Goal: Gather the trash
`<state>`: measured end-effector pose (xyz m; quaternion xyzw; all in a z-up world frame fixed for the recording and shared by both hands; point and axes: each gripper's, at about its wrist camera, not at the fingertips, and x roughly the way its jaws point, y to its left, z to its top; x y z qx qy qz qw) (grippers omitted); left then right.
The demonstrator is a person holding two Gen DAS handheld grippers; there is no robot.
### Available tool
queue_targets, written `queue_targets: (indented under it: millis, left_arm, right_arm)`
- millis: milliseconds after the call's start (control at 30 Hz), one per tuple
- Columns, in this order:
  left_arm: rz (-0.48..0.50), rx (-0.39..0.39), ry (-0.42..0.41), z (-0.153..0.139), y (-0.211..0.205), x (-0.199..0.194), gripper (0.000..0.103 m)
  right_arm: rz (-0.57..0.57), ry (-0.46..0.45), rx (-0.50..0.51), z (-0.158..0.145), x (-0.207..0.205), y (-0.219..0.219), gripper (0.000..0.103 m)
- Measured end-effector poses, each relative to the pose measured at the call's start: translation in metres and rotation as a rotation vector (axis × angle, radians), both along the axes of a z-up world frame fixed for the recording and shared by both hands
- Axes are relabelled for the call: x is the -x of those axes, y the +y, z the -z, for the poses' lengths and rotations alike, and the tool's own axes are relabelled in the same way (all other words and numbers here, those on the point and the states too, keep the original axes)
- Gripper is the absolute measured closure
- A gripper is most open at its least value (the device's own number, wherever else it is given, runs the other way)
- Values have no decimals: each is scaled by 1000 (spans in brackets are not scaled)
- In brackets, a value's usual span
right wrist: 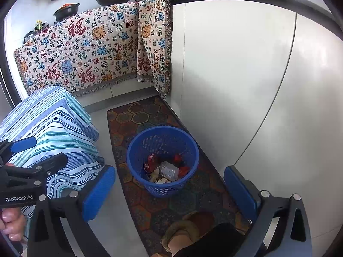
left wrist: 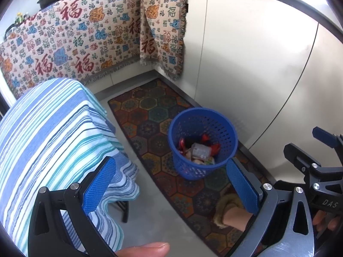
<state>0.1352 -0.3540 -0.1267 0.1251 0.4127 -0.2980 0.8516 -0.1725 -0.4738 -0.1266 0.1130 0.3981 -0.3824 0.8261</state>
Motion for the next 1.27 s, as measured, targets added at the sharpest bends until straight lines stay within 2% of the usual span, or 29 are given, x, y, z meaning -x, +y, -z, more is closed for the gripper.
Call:
queue_targets:
  millis: [1167, 1267]
  left_arm:
    - [10, 27, 19, 1, -1, -5, 1]
    - [16, 30, -2, 0, -2, -2, 1]
  right_arm:
    - [16, 4, 3, 2, -3, 0, 0]
    - [26, 3, 3, 3, -2, 1, 0]
